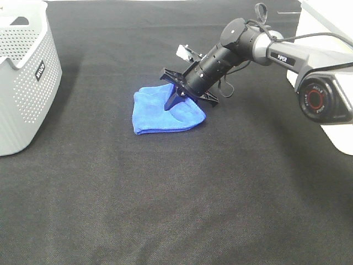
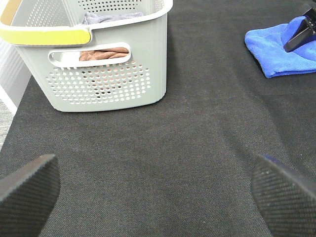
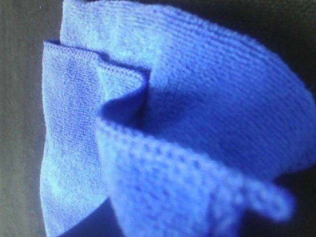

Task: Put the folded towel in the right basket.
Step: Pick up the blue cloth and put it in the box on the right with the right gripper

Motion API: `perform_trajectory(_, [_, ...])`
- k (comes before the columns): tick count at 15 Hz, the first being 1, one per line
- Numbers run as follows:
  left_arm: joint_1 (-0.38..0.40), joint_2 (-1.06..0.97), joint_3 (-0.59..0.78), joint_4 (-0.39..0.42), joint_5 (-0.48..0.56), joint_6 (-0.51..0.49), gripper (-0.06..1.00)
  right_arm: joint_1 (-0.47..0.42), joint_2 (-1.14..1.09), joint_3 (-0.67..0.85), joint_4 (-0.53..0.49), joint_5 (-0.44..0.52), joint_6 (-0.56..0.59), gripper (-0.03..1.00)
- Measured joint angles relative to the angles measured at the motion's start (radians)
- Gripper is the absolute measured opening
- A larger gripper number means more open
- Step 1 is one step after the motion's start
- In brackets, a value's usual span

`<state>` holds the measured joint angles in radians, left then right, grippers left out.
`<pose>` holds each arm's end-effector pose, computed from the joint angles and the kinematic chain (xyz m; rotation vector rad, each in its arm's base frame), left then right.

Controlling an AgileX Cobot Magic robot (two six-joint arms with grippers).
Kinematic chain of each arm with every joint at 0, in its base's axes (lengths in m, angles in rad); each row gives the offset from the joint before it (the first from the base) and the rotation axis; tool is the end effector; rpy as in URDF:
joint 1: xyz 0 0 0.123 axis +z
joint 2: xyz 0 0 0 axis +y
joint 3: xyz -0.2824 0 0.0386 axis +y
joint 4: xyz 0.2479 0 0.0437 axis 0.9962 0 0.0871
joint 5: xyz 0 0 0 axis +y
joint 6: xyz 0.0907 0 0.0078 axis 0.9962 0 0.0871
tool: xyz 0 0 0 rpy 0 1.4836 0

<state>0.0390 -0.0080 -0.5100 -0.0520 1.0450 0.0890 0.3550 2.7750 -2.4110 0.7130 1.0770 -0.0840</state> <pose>-0.0065 -0.0044 0.2813 0.0527 2.0089 0.0198 0.4970 0.2402 0.0706 -0.2270 2.8442 1.0134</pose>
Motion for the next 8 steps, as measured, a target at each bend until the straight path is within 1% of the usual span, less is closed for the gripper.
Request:
perform_trajectory(1, [0.0, 0.0, 0.0, 0.0, 0.0, 0.0, 0.98, 0.0, 0.018, -0.063, -0.02, 0.044, 0.001, 0.15])
perform_trajectory(4, [0.0, 0.0, 0.0, 0.0, 0.0, 0.0, 0.98, 0.009, 0.048, -0.238, -0.084, 0.128, 0.029, 0.15])
perform_trajectory(6, [0.0, 0.0, 0.0, 0.0, 0.0, 0.0, 0.98, 0.009, -0.003, -0.303, -0.091, 0.135, 0.043, 0.15])
perform_trajectory(8, [0.0, 0.0, 0.0, 0.0, 0.0, 0.0, 0.98, -0.004, -0.143, -0.315, -0.111, 0.136, 0.039, 0.15])
